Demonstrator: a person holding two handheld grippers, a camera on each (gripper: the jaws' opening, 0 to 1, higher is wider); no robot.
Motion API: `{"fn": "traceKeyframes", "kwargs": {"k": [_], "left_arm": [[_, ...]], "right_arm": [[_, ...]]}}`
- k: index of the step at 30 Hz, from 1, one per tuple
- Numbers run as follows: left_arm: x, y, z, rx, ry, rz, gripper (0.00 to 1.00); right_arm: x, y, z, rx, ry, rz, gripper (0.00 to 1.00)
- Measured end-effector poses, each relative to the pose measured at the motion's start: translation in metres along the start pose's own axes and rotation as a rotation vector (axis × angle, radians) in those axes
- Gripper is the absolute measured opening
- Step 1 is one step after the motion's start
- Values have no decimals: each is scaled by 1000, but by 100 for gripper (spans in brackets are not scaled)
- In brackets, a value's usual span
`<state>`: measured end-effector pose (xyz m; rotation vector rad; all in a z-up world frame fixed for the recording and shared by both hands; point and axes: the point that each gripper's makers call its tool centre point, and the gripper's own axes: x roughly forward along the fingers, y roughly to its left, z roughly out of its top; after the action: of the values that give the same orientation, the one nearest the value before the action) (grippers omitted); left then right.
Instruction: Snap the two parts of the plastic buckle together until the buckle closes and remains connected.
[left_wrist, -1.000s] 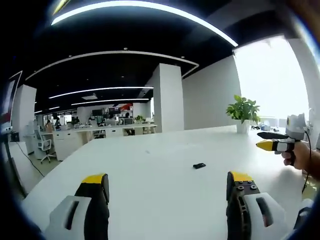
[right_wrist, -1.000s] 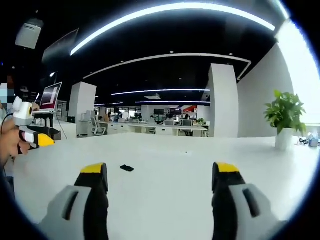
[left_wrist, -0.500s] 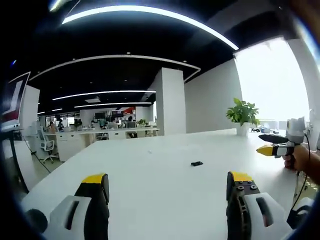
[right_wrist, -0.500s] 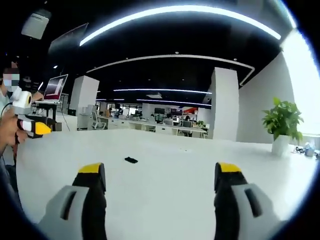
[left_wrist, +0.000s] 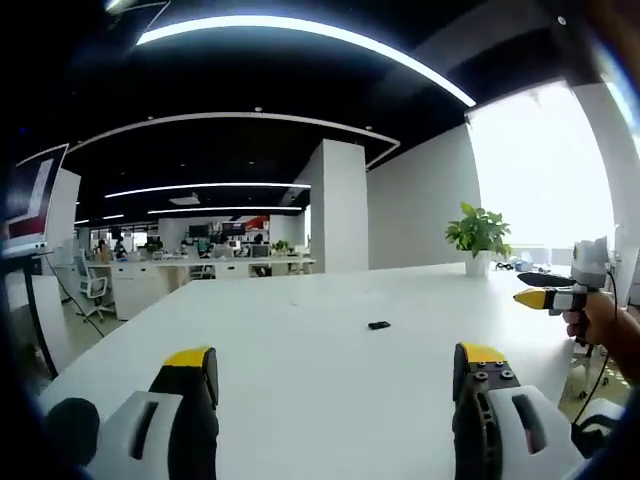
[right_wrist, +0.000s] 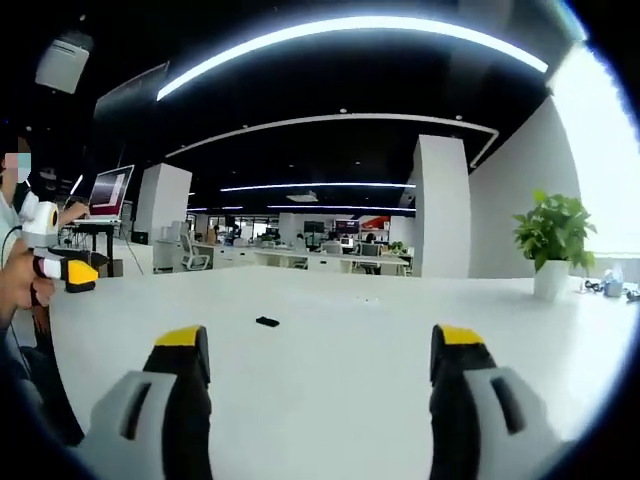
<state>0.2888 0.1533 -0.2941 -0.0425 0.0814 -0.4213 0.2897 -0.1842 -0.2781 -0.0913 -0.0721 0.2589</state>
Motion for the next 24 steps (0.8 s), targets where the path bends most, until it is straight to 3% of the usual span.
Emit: {"fn": "traceKeyframes", "kwargs": {"k": [5,11,18,24], "left_arm": [[-20,-7,-3,17,4,-12,100],[-50,0,-4,25,12,0,100],[-63,-4,-3,26,3,-15,100],[-67,-5,-13,30,27,-23,100]], "right_arm": [[-22,8,0,18,-6,7,92],[-53,14,-14,36,8,0,92],[-69,14,-19,68,20,-9,94],[-83,22,-22,65,39,0,100]]}}
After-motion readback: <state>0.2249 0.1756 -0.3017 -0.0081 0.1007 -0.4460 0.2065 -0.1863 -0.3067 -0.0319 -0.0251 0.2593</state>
